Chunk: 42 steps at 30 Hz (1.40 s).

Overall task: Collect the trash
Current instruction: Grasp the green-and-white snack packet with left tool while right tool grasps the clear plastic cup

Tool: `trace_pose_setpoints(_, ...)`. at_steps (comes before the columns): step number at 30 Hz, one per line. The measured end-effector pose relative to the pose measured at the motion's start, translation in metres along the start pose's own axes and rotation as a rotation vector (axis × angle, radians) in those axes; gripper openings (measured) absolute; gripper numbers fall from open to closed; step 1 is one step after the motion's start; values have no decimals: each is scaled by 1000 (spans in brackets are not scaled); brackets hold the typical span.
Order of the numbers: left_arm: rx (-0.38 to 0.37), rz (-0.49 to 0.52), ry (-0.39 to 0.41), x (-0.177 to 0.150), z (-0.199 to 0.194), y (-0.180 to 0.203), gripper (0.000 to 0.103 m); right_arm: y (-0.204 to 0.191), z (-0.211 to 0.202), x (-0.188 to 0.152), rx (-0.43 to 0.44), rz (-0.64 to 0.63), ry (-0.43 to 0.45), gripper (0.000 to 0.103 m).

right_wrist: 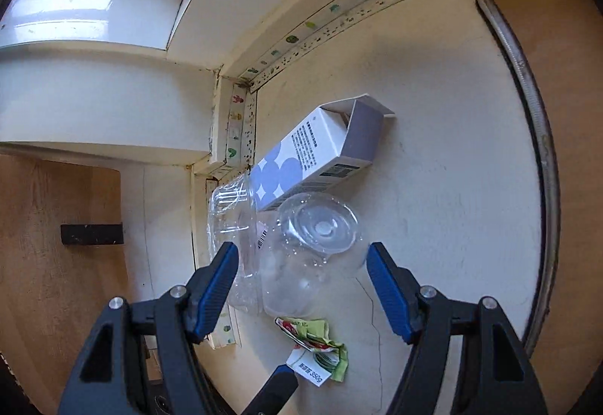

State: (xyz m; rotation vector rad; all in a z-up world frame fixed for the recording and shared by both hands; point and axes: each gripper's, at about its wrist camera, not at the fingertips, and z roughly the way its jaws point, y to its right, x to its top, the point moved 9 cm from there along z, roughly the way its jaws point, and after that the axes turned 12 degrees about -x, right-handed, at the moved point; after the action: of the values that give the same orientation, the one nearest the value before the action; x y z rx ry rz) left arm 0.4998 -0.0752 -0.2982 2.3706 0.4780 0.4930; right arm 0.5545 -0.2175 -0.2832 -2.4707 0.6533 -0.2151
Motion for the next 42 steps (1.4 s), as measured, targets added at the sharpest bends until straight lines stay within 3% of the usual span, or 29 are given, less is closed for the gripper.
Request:
trace_pose_setpoints(7,5,-40,-10,-4,6,-5,40,9,10,1,16,79,-11,68)
trace_pose_setpoints(9,15,-32,-14,-5,6,-7,19,8,6,3,35,66,5,58)
trace_pose_setpoints(12,39,-2,-24,-6,10,-6,4,9,-2,4,6,31,30,57)
trace_pose_setpoints(18,101,72,-14,-11,-2,-7,1,25,-35,-4,-11,-19,93,57)
trace_pose_setpoints(23,92,90,-15,-18,-19,-7,0,43,-67,-13,-13,-26,135,56)
trace_pose_setpoints(26,79,90,-15,-11,-17,-3,4,50,-81,-18,-30,-40,151,56)
trace_pose_setpoints(29,68,126,-16,-9,-17,6,23,53,-89,-22,-53,-68,173,56)
trace_pose_setpoints(31,54,167,-21,-10,-17,17,30,58,-95,-24,-75,-85,200,56)
trace_pose_setpoints(33,41,220,-48,-17,-14,28,46,63,-102,-25,-84,-90,224,56)
trace_pose_setpoints(35,27,271,-78,-25,-8,40,54,69,-107,-25,-86,-83,239,56)
trace_pose_setpoints(39,53,345,-146,-40,11,47,62,79,-119,-21,-84,-55,279,56)
trace_pose_setpoints(42,66,324,-180,-47,25,42,62,84,-126,-20,-78,-49,299,56)
